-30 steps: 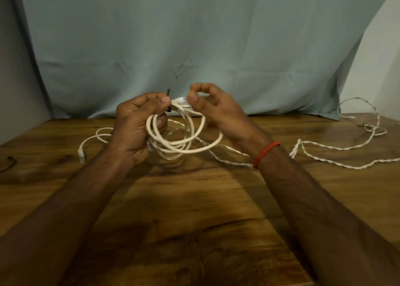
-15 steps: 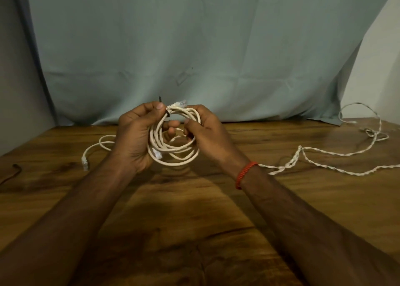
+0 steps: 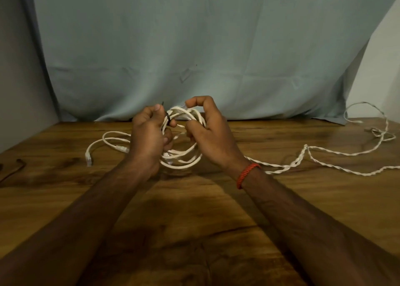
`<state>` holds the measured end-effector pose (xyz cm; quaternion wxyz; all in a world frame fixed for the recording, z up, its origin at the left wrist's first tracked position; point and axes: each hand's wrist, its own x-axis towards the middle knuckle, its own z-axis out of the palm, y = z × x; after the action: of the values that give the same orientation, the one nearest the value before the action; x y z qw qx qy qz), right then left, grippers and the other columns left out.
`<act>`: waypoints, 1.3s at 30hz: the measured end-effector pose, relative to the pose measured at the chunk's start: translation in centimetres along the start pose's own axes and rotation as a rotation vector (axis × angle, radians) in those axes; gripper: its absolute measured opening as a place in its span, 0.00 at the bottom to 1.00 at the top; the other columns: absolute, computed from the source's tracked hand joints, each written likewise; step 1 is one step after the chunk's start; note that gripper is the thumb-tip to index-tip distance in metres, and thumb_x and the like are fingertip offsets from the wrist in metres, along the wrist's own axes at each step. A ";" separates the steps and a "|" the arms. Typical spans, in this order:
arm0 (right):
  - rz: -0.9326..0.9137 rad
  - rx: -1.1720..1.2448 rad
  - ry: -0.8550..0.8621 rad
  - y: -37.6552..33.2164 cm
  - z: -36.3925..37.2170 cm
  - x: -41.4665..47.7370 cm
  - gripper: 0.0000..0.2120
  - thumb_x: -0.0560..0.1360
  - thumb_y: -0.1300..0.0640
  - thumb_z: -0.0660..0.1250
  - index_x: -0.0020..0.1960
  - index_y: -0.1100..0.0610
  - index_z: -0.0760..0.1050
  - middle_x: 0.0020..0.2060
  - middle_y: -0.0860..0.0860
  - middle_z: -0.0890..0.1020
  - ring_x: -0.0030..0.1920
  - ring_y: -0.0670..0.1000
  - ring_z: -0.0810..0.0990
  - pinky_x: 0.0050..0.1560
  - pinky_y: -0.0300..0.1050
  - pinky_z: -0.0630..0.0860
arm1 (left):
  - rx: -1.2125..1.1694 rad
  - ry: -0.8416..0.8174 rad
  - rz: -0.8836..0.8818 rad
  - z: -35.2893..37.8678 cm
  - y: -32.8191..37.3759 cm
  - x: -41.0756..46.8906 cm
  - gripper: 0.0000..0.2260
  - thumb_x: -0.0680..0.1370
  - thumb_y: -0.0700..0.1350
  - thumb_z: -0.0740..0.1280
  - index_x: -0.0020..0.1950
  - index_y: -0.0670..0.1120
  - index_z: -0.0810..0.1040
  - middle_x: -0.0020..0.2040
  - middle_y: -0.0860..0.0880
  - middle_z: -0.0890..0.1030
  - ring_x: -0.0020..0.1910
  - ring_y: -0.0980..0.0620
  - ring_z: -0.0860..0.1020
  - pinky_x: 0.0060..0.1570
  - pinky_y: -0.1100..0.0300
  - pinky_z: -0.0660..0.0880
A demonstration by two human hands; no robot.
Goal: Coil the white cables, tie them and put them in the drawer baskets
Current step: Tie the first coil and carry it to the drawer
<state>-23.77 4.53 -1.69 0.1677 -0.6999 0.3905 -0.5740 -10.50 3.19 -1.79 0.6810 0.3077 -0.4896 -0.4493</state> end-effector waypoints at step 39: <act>-0.118 -0.015 0.017 -1.7 -0.9 0.5 0.05 0.79 0.61 0.70 0.50 0.60 0.83 0.41 0.50 0.85 0.39 0.43 0.84 0.39 0.32 0.77 | 0.359 -0.189 0.389 -0.4 -0.9 -0.4 0.08 0.85 0.50 0.58 0.47 0.50 0.68 0.27 0.55 0.76 0.23 0.57 0.67 0.26 0.59 0.64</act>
<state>-24.01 5.42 0.04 0.1251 -0.7182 0.3539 -0.5860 -10.49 3.21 -2.83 0.6405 0.2805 -0.6723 -0.2431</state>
